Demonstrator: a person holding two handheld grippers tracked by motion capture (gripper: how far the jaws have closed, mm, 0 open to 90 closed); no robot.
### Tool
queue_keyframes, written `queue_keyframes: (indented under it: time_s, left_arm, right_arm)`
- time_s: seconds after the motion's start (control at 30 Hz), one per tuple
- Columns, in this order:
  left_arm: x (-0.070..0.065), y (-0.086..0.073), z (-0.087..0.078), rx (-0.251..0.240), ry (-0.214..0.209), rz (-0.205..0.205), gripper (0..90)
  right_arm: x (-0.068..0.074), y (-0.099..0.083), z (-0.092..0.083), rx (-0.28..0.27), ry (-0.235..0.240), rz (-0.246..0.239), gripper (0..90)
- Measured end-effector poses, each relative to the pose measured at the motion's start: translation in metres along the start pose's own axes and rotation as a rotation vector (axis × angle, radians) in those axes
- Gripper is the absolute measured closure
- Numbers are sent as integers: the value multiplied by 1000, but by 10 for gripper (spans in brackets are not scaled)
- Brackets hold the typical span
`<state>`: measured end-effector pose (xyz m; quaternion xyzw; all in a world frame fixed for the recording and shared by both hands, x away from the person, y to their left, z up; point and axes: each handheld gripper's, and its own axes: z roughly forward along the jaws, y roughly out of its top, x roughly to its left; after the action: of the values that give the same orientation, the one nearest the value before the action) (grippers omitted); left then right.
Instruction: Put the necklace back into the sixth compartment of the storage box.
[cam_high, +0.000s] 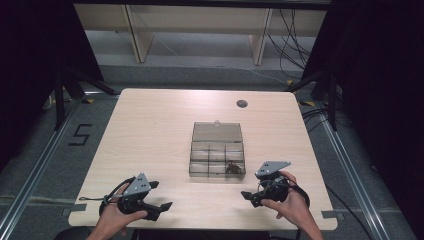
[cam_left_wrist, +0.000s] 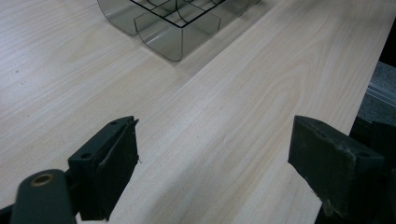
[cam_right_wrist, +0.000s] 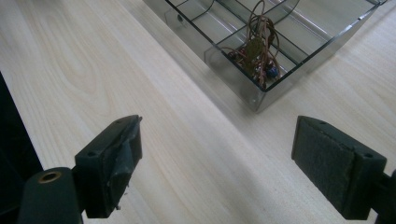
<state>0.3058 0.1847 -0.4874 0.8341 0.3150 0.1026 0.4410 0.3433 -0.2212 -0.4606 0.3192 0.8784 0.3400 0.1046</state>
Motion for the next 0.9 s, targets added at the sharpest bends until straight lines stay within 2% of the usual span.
queue_keyframes:
  time_s: [0.03,0.07,0.1,0.17,0.2,0.23,0.27,0.3,0.33,0.4,0.43,0.47,0.5,0.53,0.57,0.6,0.63,0.67,0.7,0.73,0.77,0.8,0.83,0.87,0.9]
  left_arm:
    - [0,0,0,0,0,0,153]
    - [0,0,0,0,0,0,153]
    - [0,0,0,0,0,0,153]
    - [0,0,0,1,-7,1,153]
    - [2,1,-1,16,1,27,153]
    - [2,1,-2,25,3,20,153]
    - [1,0,-1,6,-9,-1,153]
    - [0,0,0,0,-1,-1,153]
    - [0,0,0,1,-1,-1,153]
    - [0,0,0,4,-9,-1,153]
    - [0,0,0,-8,-5,-8,153]
    - [2,1,-1,20,3,19,153]
    - [1,0,-1,8,7,9,153]
    - [0,0,0,-3,2,-3,153]
    - [1,0,-1,6,-6,0,153]
    - [0,0,-1,6,-6,-3,153]
    - [0,0,-1,7,-6,-3,153]
    - [0,0,0,0,-7,-2,153]
    - [2,1,-2,22,4,21,153]
    - [2,1,-2,24,5,27,153]
    - [2,1,-2,21,8,25,153]
    - [2,1,-2,25,6,19,153]
    - [2,1,-2,24,6,19,153]
    - [2,0,-1,16,10,17,153]
    - [0,0,-1,9,-6,0,153]
  right_arm:
    - [-1,0,-1,5,16,-14,170]
    - [1,-2,0,0,-3,26,170]
    - [1,-3,0,-5,-2,9,170]
    - [2,-4,-1,4,-6,26,170]
    - [0,-4,-1,13,2,8,170]
    - [-1,-5,0,11,8,-10,170]
    - [2,-6,-2,19,-10,36,170]
    - [0,-7,-2,16,-10,14,170]
    - [1,-8,0,-2,-18,27,170]
    - [0,-9,-2,10,-9,14,171]
    - [1,-10,-2,17,-8,28,171]
    - [0,-11,-1,5,2,0,170]
    - [1,-12,0,-15,-9,23,171]
    - [3,-12,-2,-6,-9,38,171]
    - [2,-13,-2,-11,-18,25,171]
    - [2,-13,-3,0,-5,14,171]
    - [3,-15,-2,-28,-7,33,171]
    - [4,-16,-2,-19,-20,33,171]
    - [5,-17,-3,-7,-10,42,171]
    - [5,-20,-1,-11,-16,34,171]
    - [5,-20,-1,-11,-16,34,171]
    - [4,-20,-1,-8,0,9,171]
    - [5,-22,2,-26,0,17,171]
    - [5,-22,1,-17,-9,20,171]
    - [7,-23,0,-10,-2,36,171]
